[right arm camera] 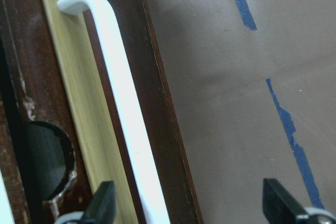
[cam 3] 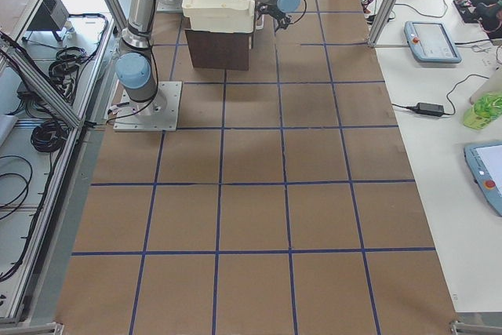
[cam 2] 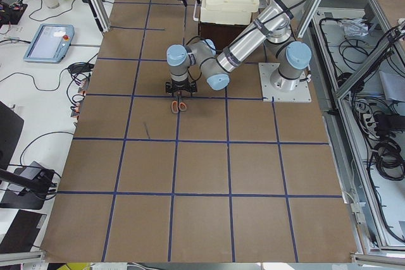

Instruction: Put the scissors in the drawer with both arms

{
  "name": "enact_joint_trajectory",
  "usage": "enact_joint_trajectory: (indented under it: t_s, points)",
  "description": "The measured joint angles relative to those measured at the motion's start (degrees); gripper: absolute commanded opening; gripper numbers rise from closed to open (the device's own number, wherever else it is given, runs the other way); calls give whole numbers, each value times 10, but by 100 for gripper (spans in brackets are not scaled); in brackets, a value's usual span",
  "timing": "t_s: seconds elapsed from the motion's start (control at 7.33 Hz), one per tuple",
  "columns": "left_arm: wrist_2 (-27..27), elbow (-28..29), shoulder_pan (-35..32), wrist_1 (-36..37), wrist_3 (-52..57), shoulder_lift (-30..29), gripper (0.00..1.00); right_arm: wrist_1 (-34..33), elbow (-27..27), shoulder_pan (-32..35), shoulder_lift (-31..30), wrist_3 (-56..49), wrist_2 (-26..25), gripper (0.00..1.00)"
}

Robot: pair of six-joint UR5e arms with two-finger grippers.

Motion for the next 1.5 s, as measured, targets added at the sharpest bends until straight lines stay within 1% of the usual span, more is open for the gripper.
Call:
enact_joint_trajectory:
  t_s: [0.41,0.55,0.68,0.82,1.09,1.23,1.36,1.5]
  points:
    - [-8,-1,0,40,-4,-19,98,-8,10,0,0,-8,0,100]
    - [-12,-3,0,46,-6,-23,95,-12,11,0,0,-10,0,100]
    - [-21,-4,0,50,-7,-26,89,-16,12,0,0,-11,0,100]
    - [-27,-4,0,52,-10,-29,81,-20,12,0,0,-11,-1,100]
    - [-28,-2,0,53,-13,-32,69,-29,11,0,1,-12,-5,100]
    - [-28,-1,0,53,-13,-32,54,-35,10,0,1,-12,-7,100]
    - [-27,0,0,53,-13,-33,34,-38,8,-1,1,-12,-8,100]
    - [-27,0,0,53,-13,-34,28,-41,5,-1,3,-12,-9,100]
